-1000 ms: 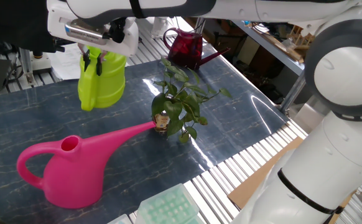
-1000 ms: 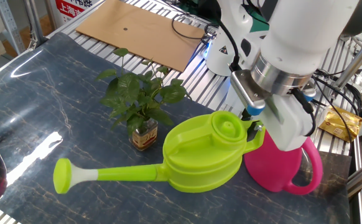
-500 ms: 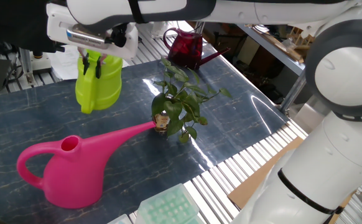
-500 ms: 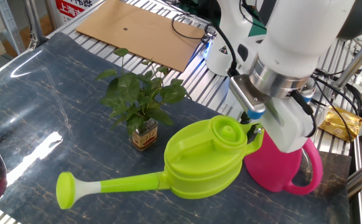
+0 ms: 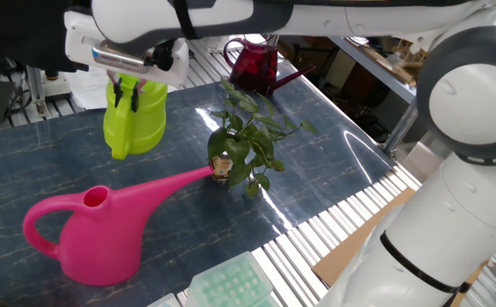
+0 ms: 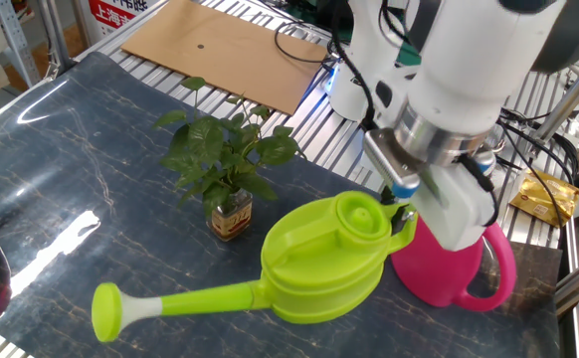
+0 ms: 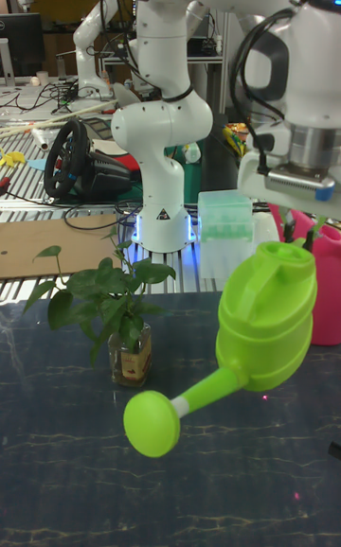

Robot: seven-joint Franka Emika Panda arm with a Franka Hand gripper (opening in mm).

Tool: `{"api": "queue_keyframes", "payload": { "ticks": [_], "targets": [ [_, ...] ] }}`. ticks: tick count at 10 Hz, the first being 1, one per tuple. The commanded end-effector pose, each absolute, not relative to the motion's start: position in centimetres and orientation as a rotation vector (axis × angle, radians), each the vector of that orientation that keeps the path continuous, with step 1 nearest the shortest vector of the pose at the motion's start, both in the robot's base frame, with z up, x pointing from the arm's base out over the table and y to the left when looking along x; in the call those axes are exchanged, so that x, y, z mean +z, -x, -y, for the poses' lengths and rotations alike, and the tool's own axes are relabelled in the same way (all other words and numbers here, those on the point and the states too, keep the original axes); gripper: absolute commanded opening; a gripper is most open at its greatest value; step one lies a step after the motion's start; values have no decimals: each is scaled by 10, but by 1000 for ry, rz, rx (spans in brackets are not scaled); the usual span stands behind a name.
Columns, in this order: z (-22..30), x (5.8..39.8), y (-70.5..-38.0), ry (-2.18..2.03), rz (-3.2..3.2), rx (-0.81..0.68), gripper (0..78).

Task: Water the plant

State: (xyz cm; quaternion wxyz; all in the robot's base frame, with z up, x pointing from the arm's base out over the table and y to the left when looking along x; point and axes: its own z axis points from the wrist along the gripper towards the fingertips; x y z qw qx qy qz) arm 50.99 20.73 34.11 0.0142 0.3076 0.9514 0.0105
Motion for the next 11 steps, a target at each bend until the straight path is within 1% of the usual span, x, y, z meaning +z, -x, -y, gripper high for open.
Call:
{"api": "queue_keyframes", "payload": {
  "ticks": [1,7,8,11],
  "targets": [
    [-205,302,-519,-897,-2945,52,13],
    [-211,256,-518,-844,-2914,65,13],
    [-211,255,-518,-842,-2914,65,13],
    [-213,237,-519,-797,-2926,62,13]
  ]
}}
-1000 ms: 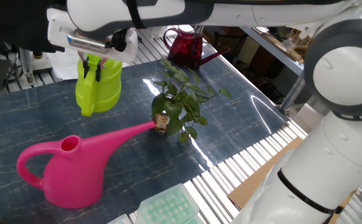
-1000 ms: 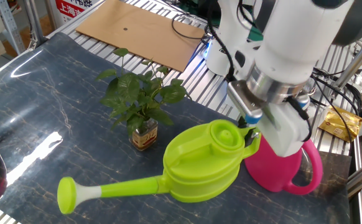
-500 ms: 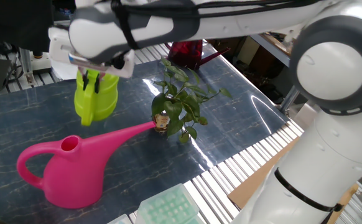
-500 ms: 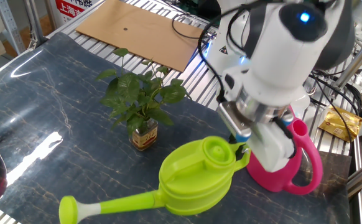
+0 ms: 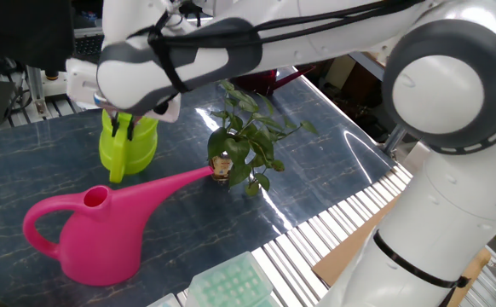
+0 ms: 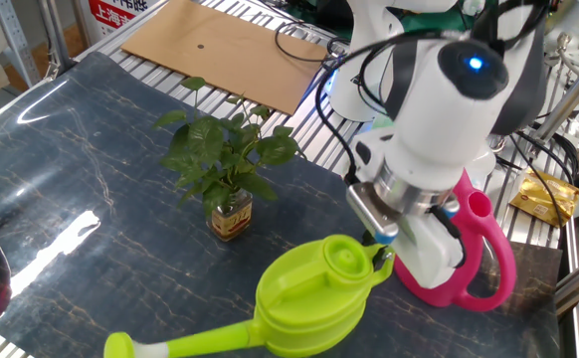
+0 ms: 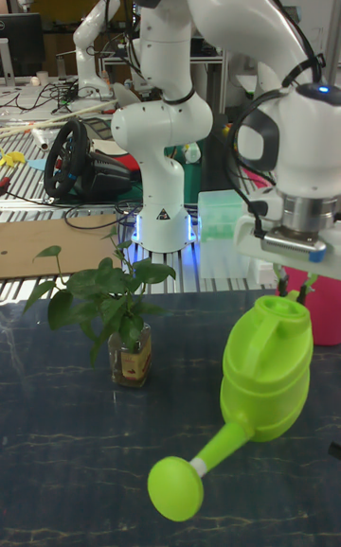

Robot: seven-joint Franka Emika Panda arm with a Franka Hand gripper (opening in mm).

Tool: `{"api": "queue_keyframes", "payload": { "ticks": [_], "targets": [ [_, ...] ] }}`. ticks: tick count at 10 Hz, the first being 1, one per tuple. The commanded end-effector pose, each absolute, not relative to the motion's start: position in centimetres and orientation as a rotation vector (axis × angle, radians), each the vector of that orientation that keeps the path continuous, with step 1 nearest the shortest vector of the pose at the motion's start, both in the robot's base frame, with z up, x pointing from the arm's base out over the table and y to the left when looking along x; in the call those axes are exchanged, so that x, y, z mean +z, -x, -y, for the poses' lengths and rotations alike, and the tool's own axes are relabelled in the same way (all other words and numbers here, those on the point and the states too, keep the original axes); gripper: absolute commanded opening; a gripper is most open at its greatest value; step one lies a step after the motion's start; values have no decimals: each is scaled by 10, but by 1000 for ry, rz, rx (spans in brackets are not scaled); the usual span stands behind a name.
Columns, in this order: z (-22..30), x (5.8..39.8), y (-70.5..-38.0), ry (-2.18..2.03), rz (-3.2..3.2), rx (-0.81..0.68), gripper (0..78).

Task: Water the plant

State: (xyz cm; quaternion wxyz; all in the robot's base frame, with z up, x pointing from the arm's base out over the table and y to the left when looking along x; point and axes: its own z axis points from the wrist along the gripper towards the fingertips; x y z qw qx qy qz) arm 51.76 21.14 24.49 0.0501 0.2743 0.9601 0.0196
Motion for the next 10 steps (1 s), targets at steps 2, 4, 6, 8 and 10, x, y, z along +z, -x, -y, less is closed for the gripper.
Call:
{"api": "queue_keyframes", "payload": {
  "ticks": [2,4,6,8,10],
  "targets": [
    [-212,227,-519,-763,-2928,51,13],
    [-212,221,-518,-739,-2934,51,13],
    [-211,217,-517,-719,-2939,50,13],
    [-211,210,-516,-692,-2936,49,13],
    [-210,208,-517,-663,-2937,48,13]
  ]
}}
